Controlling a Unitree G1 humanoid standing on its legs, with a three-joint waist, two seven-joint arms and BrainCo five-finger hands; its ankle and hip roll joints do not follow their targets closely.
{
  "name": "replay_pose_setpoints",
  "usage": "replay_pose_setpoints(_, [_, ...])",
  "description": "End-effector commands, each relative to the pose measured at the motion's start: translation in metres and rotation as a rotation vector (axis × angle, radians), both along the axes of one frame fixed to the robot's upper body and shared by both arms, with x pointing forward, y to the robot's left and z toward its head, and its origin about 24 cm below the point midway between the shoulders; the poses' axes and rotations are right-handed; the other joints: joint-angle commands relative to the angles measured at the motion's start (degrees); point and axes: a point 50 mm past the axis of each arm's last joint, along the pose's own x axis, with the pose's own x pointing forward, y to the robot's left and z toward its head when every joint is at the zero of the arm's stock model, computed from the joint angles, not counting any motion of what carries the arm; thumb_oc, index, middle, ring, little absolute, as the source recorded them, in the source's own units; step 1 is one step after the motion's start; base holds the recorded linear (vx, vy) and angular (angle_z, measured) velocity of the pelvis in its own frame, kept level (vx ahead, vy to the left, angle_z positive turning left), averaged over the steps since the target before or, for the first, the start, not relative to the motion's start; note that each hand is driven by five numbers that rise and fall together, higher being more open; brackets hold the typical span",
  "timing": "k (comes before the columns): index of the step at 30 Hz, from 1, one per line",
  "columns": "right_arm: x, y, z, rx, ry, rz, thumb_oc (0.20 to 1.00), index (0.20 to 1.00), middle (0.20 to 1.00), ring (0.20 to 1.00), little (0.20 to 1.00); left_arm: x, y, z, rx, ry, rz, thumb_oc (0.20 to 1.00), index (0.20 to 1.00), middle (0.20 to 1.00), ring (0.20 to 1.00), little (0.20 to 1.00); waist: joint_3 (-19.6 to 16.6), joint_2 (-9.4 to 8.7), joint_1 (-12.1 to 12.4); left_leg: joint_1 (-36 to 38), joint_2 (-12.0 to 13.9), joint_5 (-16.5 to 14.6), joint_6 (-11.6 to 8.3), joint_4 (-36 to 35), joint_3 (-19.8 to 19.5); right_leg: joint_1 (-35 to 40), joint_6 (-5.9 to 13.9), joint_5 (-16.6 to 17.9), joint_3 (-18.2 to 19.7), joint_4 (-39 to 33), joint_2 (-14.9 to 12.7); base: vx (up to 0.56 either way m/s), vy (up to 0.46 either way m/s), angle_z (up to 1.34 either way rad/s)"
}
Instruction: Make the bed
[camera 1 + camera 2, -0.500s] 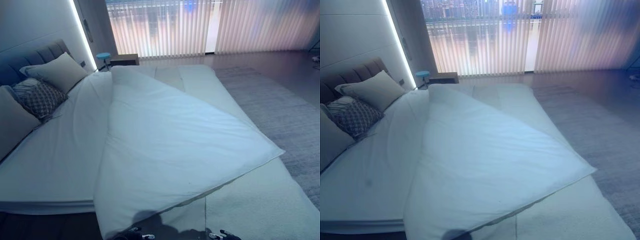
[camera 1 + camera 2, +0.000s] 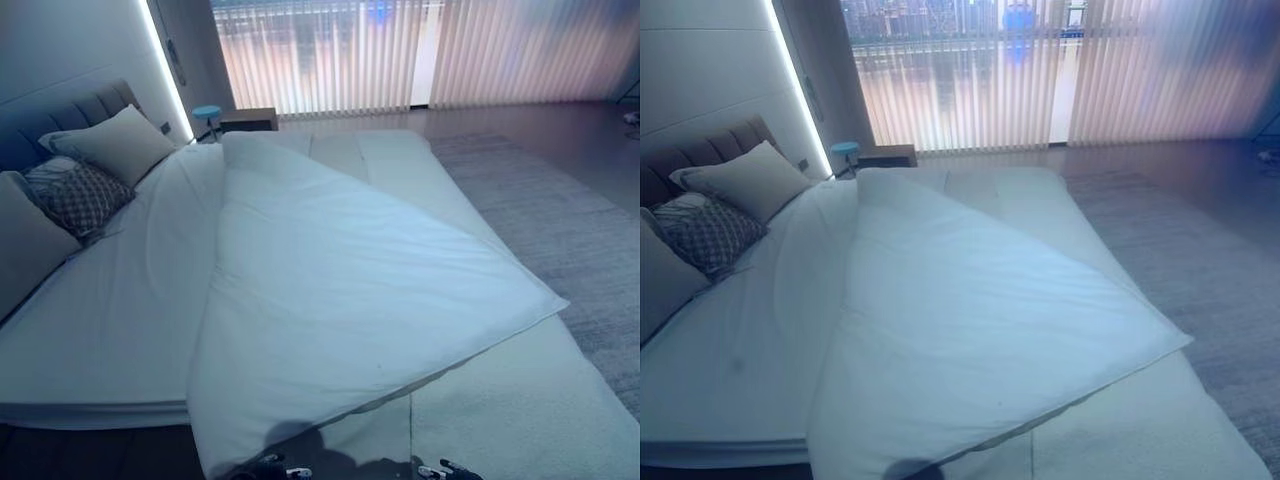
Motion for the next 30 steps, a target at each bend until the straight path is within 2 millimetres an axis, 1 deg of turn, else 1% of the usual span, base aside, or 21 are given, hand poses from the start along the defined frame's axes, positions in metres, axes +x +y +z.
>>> replay_pose_setpoints(1, [0.014,0.011,0.002,0.030,-0.048,0.009,1.000,1.000,1.000,1.000,1.000,0.031,-0.014,0.009,-0.084,-0.057,0.085,1.000,1.000,1.000,1.000,1.000,0.9,-3.26,-1.1,0.5,-3.8,-3.2,3.50,0.1,0.7,0.8,2.38,-0.7,3.9,0.3,-0.2,-0.01,-0.016,-0.05])
replay_pose_setpoints(2, [0.016,0.011,0.003,0.031,-0.057,0.006,1.000,1.000,1.000,1.000,1.000,0.034,-0.016,0.010,-0.098,-0.059,0.112,1.000,1.000,1.000,1.000,1.000,1.1,-3.36,-1.3,0.2,-3.7,-3.2,3.44,0.1,0.9,0.4,2.28,-0.6,4.1,0.3,0.0,-0.04,-0.032,-0.08])
replay_pose_setpoints(3, [0.020,0.011,0.005,0.033,-0.081,0.001,1.000,1.000,1.000,1.000,1.000,0.047,-0.021,0.015,-0.137,-0.093,0.182,1.000,1.000,1.000,1.000,1.000,2.3,-3.64,-2.0,-0.4,-3.5,-3.0,3.35,0.1,1.2,-0.5,1.83,-0.2,4.2,0.3,0.4,-0.04,-0.032,-0.12])
replay_pose_setpoints(5, [0.020,0.011,0.005,0.033,-0.081,0.001,1.000,1.000,1.000,1.000,1.000,0.047,-0.021,0.015,-0.137,-0.093,0.182,1.000,1.000,1.000,1.000,1.000,2.3,-3.63,-2.0,-0.5,-3.5,-3.0,3.35,0.1,1.2,-0.5,1.83,-0.2,4.2,0.3,0.4,-0.08,-0.025,-0.14])
replay_pose_setpoints(6, [0.032,0.012,0.009,0.028,-0.133,0.003,1.000,1.000,1.000,1.000,1.000,0.063,-0.028,0.023,-0.188,-0.140,0.235,1.000,1.000,1.000,1.000,1.000,4.5,-3.83,-2.6,-2.0,-2.9,-2.3,3.14,0.1,1.8,-4.2,1.51,-0.6,4.3,3.4,1.4,-0.21,-0.034,-0.15])
replay_pose_setpoints(8, [0.046,0.012,0.015,0.008,-0.187,0.000,1.000,1.000,1.000,1.000,1.000,0.085,-0.034,0.035,-0.230,-0.203,0.287,1.000,1.000,1.000,1.000,1.000,6.7,-3.93,-3.1,-3.9,-2.6,-0.9,2.84,0.1,2.5,-8.1,1.11,-1.7,4.0,7.6,2.4,-0.23,-0.048,-0.12])
replay_pose_setpoints(9, [0.053,0.012,0.018,0.001,-0.217,-0.010,1.000,1.000,1.000,1.000,1.000,0.093,-0.037,0.039,-0.250,-0.226,0.319,1.000,1.000,1.000,1.000,1.000,7.8,-4.11,-3.5,-5.2,-2.4,-0.3,2.62,0.4,2.8,-10.5,1.15,-2.2,3.8,10.0,2.9,-0.24,-0.040,-0.12])
replay_pose_setpoints(10, [0.064,0.012,0.023,-0.012,-0.255,-0.023,1.000,1.000,1.000,1.000,1.000,0.106,-0.040,0.048,-0.277,-0.264,0.369,1.000,1.000,1.000,1.000,1.000,9.2,-4.28,-4.1,-7.4,-2.5,-0.1,2.51,1.2,2.7,-13.7,1.35,-2.3,3.8,12.6,3.4,-0.26,-0.012,-0.12])
replay_pose_setpoints(12, [0.075,0.016,0.029,-0.020,-0.296,-0.025,1.000,1.000,1.000,1.000,1.000,0.123,-0.042,0.059,-0.320,-0.308,0.440,1.000,1.000,1.000,1.000,1.000,9.9,-4.42,-4.4,-10.8,-3.0,0.7,2.59,1.4,2.9,-18.4,1.87,-2.5,4.5,15.3,4.0,-0.21,0.011,-0.17])
replay_pose_setpoints(13, [0.077,0.016,0.030,-0.021,-0.301,-0.018,1.000,1.000,1.000,1.000,1.000,0.128,-0.043,0.062,-0.325,-0.323,0.441,1.000,1.000,1.000,1.000,1.000,10.0,-4.39,-4.5,-11.8,-3.1,1.0,2.65,1.6,3.0,-19.6,2.09,-2.4,4.7,15.8,4.0,-0.15,-0.008,-0.33])
replay_pose_setpoints(14, [0.083,0.016,0.034,-0.026,-0.330,-0.028,1.000,1.000,1.000,1.000,1.000,0.143,-0.050,0.074,-0.377,-0.365,0.479,1.000,1.000,1.000,1.000,1.000,10.8,-4.47,-5.3,-14.4,-3.2,1.1,2.41,3.2,3.8,-21.8,2.40,-2.7,4.3,17.2,3.8,-0.09,-0.011,-0.24])
replay_pose_setpoints(15, [0.083,0.016,0.034,-0.026,-0.330,-0.028,1.000,1.000,1.000,1.000,1.000,0.143,-0.050,0.074,-0.377,-0.365,0.479,1.000,1.000,1.000,1.000,1.000,10.7,-4.44,-5.4,-14.6,-3.3,1.0,2.41,3.3,3.7,-22.1,2.40,-2.7,4.2,17.3,3.8,-0.11,-0.028,-0.05])
replay_pose_setpoints(17, [0.095,0.017,0.041,-0.032,-0.376,-0.062,1.000,1.000,1.000,1.000,1.000,0.164,-0.058,0.094,-0.442,-0.422,0.515,1.000,1.000,1.000,1.000,1.000,12.6,-5.10,-6.6,-18.5,-3.3,0.9,2.00,7.0,4.7,-25.0,2.32,-3.0,3.3,19.8,3.8,-0.14,-0.044,0.20])
replay_pose_setpoints(20, [0.109,0.022,0.049,-0.005,-0.427,-0.100,1.000,1.000,1.000,1.000,1.000,0.184,-0.065,0.114,-0.516,-0.471,0.578,1.000,1.000,1.000,1.000,1.000,14.2,-6.13,-7.8,-25.0,-2.8,-0.5,1.69,14.1,5.3,-30.1,2.43,-2.9,2.9,23.8,3.5,-0.15,-0.051,0.22])
replay_pose_setpoints(21, [0.116,0.024,0.055,0.009,-0.462,-0.105,1.000,1.000,1.000,1.000,1.000,0.197,-0.070,0.130,-0.571,-0.508,0.607,1.000,1.000,1.000,1.000,1.000,14.5,-6.59,-8.6,-29.3,-2.1,-1.7,1.36,18.5,5.7,-33.2,2.33,-3.2,2.4,26.2,3.4,-0.11,-0.044,0.12])
replay_pose_setpoints(23, [0.117,0.026,0.056,0.013,-0.468,-0.098,1.000,1.000,1.000,1.000,1.000,0.201,-0.070,0.134,-0.586,-0.516,0.627,1.000,1.000,1.000,1.000,1.000,14.2,-6.55,-8.9,-31.3,-1.7,-2.5,1.21,20.9,5.6,-34.6,2.26,-3.6,2.2,27.2,3.2,-0.05,-0.020,0.22])
replay_pose_setpoints(25, [0.122,0.029,0.060,0.032,-0.497,-0.104,1.000,1.000,1.000,1.000,1.000,0.213,-0.069,0.149,-0.628,-0.554,0.712,1.000,1.000,1.000,1.000,1.000,14.9,-7.09,-9.0,-34.3,-1.0,-4.2,0.98,25.0,5.2,-36.9,2.03,-4.6,1.9,30.2,3.4,-0.05,-0.006,0.08])
replay_pose_setpoints(26, [0.123,0.029,0.061,0.032,-0.498,-0.104,1.000,1.000,1.000,1.000,1.000,0.213,-0.069,0.150,-0.629,-0.555,0.712,1.000,1.000,1.000,1.000,1.000,14.7,-6.91,-9.1,-35.1,-0.9,-4.5,0.97,25.7,5.1,-37.5,2.01,-4.8,1.8,30.7,3.5,-0.05,-0.019,-0.17])
replay_pose_setpoints(27, [0.126,0.033,0.064,0.045,-0.521,-0.103,1.000,1.000,1.000,1.000,1.000,0.219,-0.069,0.157,-0.642,-0.559,0.746,1.000,1.000,1.000,1.000,1.000,14.9,-7.29,-9.5,-37.3,-0.4,-5.7,0.76,28.3,5.0,-39.1,2.10,-5.0,1.6,32.1,3.4,-0.02,-0.005,-0.15])
replay_pose_setpoints(29, [0.130,0.035,0.070,0.054,-0.554,-0.090,1.000,1.000,1.000,1.000,1.000,0.226,-0.068,0.166,-0.674,-0.567,0.785,1.000,1.000,1.000,1.000,1.000,15.0,-7.43,-10.2,-39.5,0.1,-6.6,0.69,30.6,5.1,-40.7,2.09,-5.2,1.5,33.3,3.4,-0.02,0.001,-0.03])
replay_pose_setpoints(30, [0.131,0.035,0.070,0.054,-0.554,-0.089,1.000,1.000,1.000,1.000,1.000,0.226,-0.068,0.166,-0.674,-0.568,0.786,1.000,1.000,1.000,1.000,1.000,14.9,-7.36,-10.2,-39.7,0.1,-6.7,0.68,30.9,5.0,-40.9,2.09,-5.3,1.5,33.5,3.4,0.00,0.000,0.00])
